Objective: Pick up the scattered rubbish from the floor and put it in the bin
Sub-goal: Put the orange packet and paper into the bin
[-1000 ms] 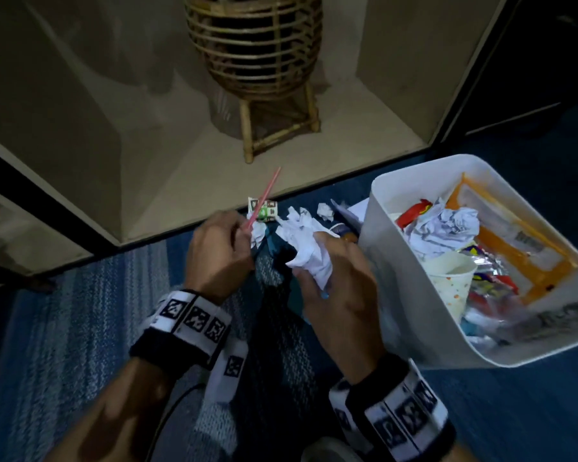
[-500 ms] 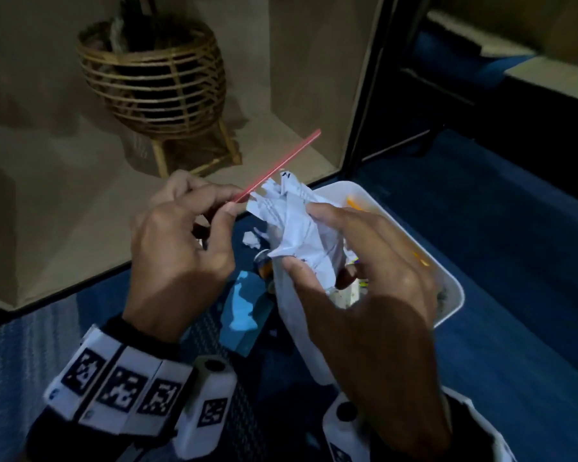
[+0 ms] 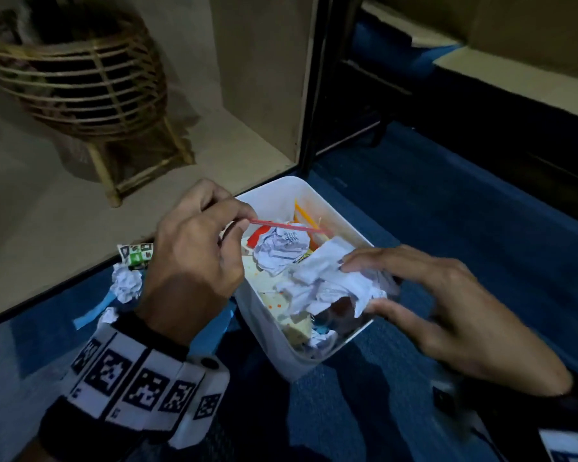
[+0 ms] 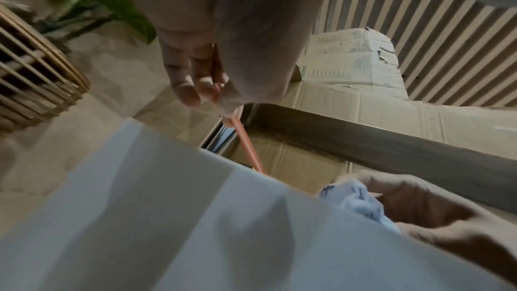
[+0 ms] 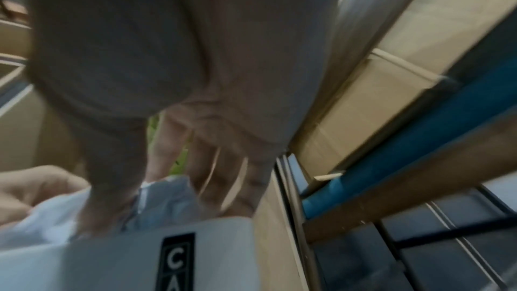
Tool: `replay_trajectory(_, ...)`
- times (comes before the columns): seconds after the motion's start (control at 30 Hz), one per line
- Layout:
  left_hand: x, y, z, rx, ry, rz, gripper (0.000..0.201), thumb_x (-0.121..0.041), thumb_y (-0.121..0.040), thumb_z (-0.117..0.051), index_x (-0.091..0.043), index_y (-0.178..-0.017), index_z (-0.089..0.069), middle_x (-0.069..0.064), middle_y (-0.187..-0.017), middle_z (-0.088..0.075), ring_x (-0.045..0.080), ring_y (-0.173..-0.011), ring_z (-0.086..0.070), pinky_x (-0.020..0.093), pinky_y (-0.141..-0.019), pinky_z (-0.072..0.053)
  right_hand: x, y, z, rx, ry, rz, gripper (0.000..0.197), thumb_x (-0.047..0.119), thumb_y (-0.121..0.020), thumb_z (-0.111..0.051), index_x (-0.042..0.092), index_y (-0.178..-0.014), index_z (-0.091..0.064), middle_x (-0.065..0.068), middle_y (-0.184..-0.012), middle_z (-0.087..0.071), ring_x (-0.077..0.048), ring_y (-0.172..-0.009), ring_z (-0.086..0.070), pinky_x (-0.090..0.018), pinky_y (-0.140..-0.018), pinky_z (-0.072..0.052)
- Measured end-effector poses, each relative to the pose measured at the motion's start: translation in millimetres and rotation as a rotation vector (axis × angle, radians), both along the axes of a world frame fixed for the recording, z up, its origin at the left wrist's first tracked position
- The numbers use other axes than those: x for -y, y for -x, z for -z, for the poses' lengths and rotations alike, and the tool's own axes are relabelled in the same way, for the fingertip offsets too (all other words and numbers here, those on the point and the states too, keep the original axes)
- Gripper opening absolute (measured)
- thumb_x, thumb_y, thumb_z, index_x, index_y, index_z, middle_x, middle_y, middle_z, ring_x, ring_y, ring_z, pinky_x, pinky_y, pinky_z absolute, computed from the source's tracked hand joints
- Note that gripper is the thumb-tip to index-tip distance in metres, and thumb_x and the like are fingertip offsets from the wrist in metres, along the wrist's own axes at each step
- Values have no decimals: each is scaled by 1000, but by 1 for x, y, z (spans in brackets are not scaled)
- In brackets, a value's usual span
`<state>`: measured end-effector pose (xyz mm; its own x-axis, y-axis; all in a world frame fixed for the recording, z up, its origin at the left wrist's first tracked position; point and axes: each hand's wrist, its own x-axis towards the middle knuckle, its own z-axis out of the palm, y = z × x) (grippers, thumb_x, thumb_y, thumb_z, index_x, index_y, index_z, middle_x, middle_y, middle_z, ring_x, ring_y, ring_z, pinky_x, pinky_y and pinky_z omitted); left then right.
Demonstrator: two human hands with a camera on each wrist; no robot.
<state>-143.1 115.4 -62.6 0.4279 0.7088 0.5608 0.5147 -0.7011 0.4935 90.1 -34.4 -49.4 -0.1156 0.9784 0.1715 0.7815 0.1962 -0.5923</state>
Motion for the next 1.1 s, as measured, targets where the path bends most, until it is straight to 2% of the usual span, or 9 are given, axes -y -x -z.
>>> replay_trajectory(0.1,-3,-5,4,-52,4,48,20,4,-81,-64,-10,-89,-76,3,-84,-55,16,-78,-51,20,-72,-35,-12,2,6,103,71,-85,35,16,-97,-62,26,-130,-64,18,-135,-60,1,-132,-50,-24,-109,-41)
replay_trajectory(0.23,-4,-7,14,-139,60,57,20,-7,-79,-59,-12,-83,-77,1,-79,-52,17,-77,-50,24,-68,-35,-24,8,9,233,153,-57,40,21,-87,-44,24,-112,-75,7,-129,-65,-8,-124,-56,-24,-101,-43)
replay_trajectory(0.37,-4,-9,21,-280,110,122,19,-18,-74,-59,-21,-75,-78,-2,-76,-58,22,-77,-54,36,-71,-44,-26,14,14,291,242,-5,38,25,-82,-47,25,-106,-77,9,-124,-69,-11,-119,-60,-26,-100,-46)
replay_trajectory(0.5,-2,-8,22,-427,76,140,27,-38,-80,-50,-28,-74,-74,-9,-79,-57,16,-81,-53,29,-72,-18,-30,17,18,366,283,-60,46,51,-93,-35,25,-95,-73,5,-104,-73,-13,-109,-65,-32,-99,-42)
replay_trajectory(0.6,-1,-7,24,-388,61,151,35,-42,-84,-42,-27,-75,-73,-8,-79,-58,16,-79,-54,28,-70,-15,-31,19,19,393,281,-95,55,58,-97,-26,25,-96,-71,4,-104,-73,-6,-117,-61,-36,-101,-42)
replay_trajectory(0.7,-2,-3,24,-285,74,161,32,-41,-86,-47,-25,-88,-75,-7,-86,-62,15,-85,-56,30,-75,-29,-25,21,17,270,148,-31,43,47,-98,-41,17,-100,-72,3,-107,-72,-16,-110,-64,-37,-92,-48)
replay_trajectory(0.8,-6,6,20,-158,61,145,21,-27,-90,-58,-17,-96,-74,-4,-92,-63,17,-91,-58,31,-84,-43,-14,24,7,211,15,68,33,43,-95,-52,24,-113,-72,12,-120,-70,-7,-118,-62,-34,-97,-49)
replay_trajectory(0.93,-16,28,13,-33,14,40,19,-18,-91,-57,-10,-97,-73,3,-95,-65,19,-91,-61,31,-83,-47,-6,51,-11,120,-216,168,30,41,-90,-62,25,-113,-74,12,-123,-69,-7,-117,-63,-33,-101,-47)
replay_trajectory(1.1,-27,55,28,3,62,-72,21,-15,-92,-53,-12,-104,-69,1,-100,-64,15,-92,-59,25,-83,-45,-26,116,2,-5,-412,78,35,30,-81,-75,16,-113,-75,0,-122,-71,-16,-114,-66,-34,-102,-48)
